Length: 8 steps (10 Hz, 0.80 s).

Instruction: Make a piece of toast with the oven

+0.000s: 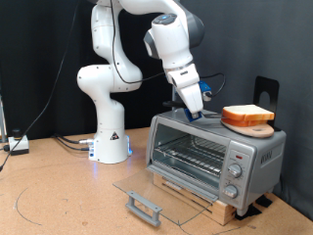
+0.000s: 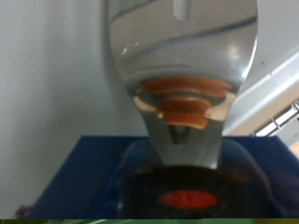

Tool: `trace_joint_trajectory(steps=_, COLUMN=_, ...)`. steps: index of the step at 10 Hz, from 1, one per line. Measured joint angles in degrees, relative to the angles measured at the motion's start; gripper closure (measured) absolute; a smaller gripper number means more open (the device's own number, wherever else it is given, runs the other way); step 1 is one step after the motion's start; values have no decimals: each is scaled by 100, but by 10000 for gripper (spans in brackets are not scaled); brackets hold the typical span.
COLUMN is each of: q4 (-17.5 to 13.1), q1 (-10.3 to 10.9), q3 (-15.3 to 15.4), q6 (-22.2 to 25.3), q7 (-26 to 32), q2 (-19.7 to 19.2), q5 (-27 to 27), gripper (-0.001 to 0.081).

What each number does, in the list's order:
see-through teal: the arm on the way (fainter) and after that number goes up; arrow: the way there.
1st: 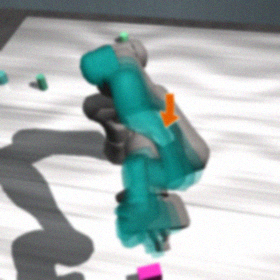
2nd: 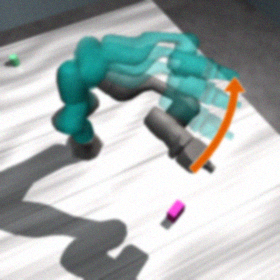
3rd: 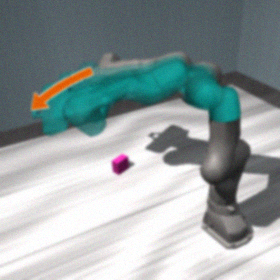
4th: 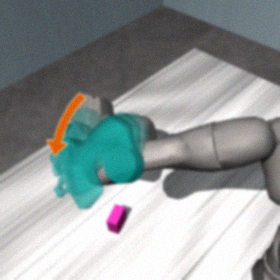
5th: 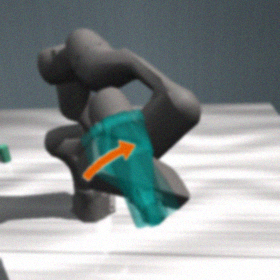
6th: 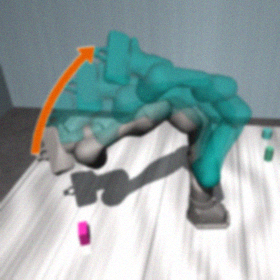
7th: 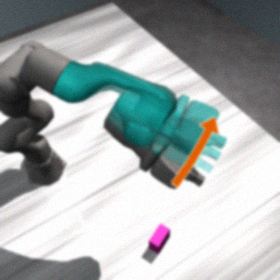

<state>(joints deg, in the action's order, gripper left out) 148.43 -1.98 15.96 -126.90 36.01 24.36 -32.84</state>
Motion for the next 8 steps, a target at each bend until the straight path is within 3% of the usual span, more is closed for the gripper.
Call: trace_joint_trajectory(steps=8, q4=-300, q1=149, q3=579, q6=-351, q7=-282, q2=-210, q5=-385, gripper=410)
